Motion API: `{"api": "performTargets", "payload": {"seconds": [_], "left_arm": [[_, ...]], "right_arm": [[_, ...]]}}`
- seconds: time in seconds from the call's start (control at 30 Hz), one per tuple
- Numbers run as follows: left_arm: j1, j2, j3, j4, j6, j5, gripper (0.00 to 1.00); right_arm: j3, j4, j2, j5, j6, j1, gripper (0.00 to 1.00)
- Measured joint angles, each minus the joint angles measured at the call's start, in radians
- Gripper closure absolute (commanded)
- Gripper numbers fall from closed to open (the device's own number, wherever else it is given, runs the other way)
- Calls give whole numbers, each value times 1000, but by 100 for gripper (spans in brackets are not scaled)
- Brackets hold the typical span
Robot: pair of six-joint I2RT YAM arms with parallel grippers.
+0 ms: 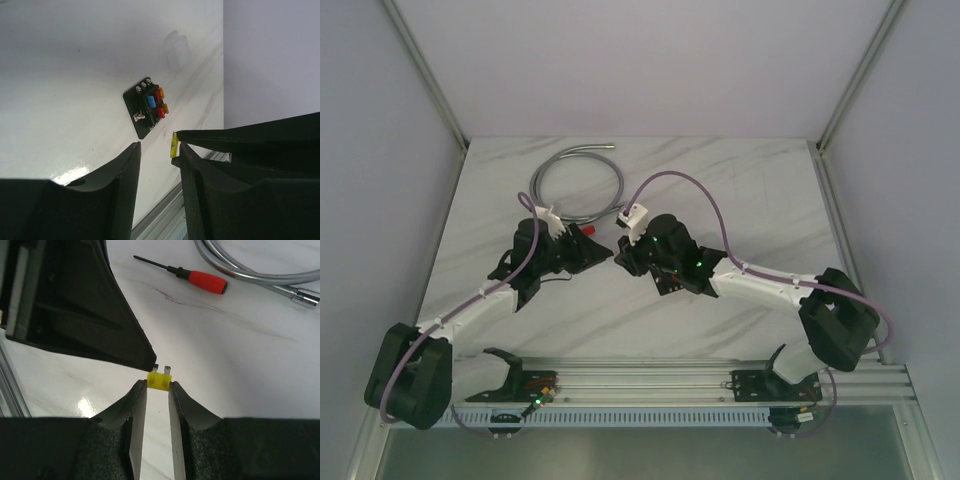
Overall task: Snap on the fuse box
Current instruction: Pick up the fuse from the center of the board.
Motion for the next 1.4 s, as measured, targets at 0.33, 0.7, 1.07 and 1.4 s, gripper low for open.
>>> {"api": "performTargets", "payload": {"seconds": [0.33,0.7,1.07,1.4], "left_arm": [[-37,48,0,51,-31,0,64],[-43,56,0,92,-62,0,89],[-43,19,0,100,-89,5,100],[-48,-143,-26,153,-167,-41,100]], "right_arm": [[-6,18,-3,-10,6,0,76],[-13,42,-4,-22,10,0,76],[-29,54,-46,-14,45,0,58],[-196,255,-249,42,341,-3,58]]}}
